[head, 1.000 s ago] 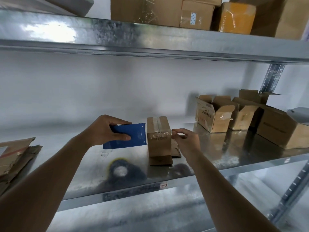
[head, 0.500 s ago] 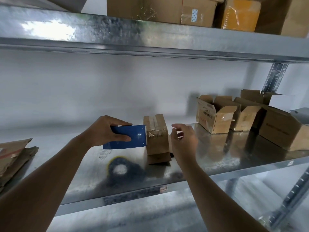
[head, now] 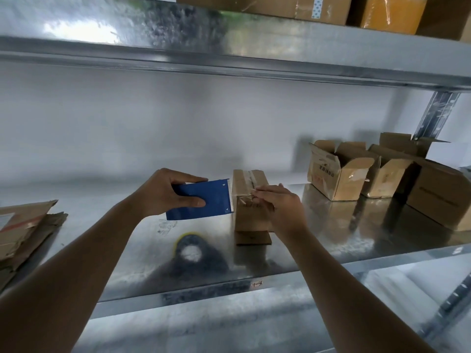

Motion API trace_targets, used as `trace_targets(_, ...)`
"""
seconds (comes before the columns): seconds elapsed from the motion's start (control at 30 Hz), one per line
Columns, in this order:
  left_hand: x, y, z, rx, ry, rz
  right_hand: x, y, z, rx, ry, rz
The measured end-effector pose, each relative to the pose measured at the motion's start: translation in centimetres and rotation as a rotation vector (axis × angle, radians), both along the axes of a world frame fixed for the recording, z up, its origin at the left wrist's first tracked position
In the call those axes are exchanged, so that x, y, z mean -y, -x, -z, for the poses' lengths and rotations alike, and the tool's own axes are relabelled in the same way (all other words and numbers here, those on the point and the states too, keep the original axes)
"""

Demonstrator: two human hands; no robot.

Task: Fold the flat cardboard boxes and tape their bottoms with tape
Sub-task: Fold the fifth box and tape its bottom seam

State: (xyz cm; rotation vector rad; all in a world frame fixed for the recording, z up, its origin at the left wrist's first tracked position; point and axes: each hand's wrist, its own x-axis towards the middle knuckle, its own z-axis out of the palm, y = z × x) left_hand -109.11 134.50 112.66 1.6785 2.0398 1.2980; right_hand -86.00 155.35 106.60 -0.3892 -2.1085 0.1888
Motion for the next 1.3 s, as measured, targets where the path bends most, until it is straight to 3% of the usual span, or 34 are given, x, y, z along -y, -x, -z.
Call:
trace_targets(0.27, 0.8, 1.4, -0.3, -0.006, 0.009, -0.05, 0.0, -0.1, -1.1, 0.064, 0.016, 0.008)
trace_targets(0.53, 0.1, 1.2, 0.2, -0.049, 0.006, -0.104, 2.5, 1.5, -3.3, 0.347, 0.077, 0.202)
trace_targets(0.93, -2.9, -1.2, -1.7, -0.529, 0.147, -0.399, 3.6, 3.5, -2.2, 0.316, 0.028, 0.287)
trace_targets(1.07, -2.3, -0.5, -1.6, -0.432, 0.132, -0.318, 2.7, 2.7, -2.7, 0.329, 0.059, 0.222)
trace_targets(1.3, -2.4, 0.0, -0.5, -0.38, 0.108, -0.192, 3.5, 3.3, -2.9, 0.388, 0.059, 0.307)
